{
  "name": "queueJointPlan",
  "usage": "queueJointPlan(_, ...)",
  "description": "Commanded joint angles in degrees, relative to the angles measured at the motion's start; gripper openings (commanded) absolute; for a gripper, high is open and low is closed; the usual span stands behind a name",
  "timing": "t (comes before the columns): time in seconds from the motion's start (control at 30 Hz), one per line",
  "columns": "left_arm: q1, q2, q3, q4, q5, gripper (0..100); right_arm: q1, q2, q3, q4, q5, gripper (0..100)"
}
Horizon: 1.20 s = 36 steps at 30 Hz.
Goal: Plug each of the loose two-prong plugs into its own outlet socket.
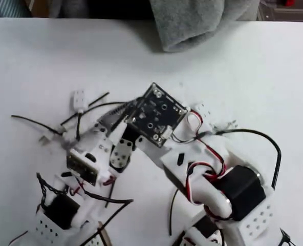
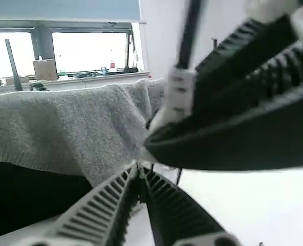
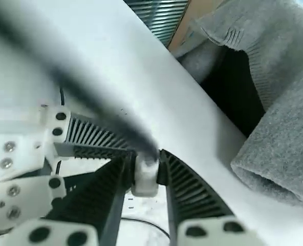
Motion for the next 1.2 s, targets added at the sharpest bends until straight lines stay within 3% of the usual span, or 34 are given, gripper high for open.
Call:
queueJointPlan(0.0,-3.47,-0.31,-0.97,-1.67,0.09,2,-0.13,-1.45,0.00,1.80,0.26,1.9)
queueJointPlan(0.6,-3.21,-0.31,1.93,-1.32,0.09,2,-2.95,-1.45,0.44,-15.16,0.44,1.9)
queueJointPlan(0.9,-3.21,-0.31,1.85,-5.54,0.18,2,-6.90,-3.65,15.21,-24.31,0.26,1.9)
queueJointPlan(1.17,-3.21,-0.31,1.85,-5.80,0.18,2,-6.73,-17.10,27.52,-26.33,0.35,1.9)
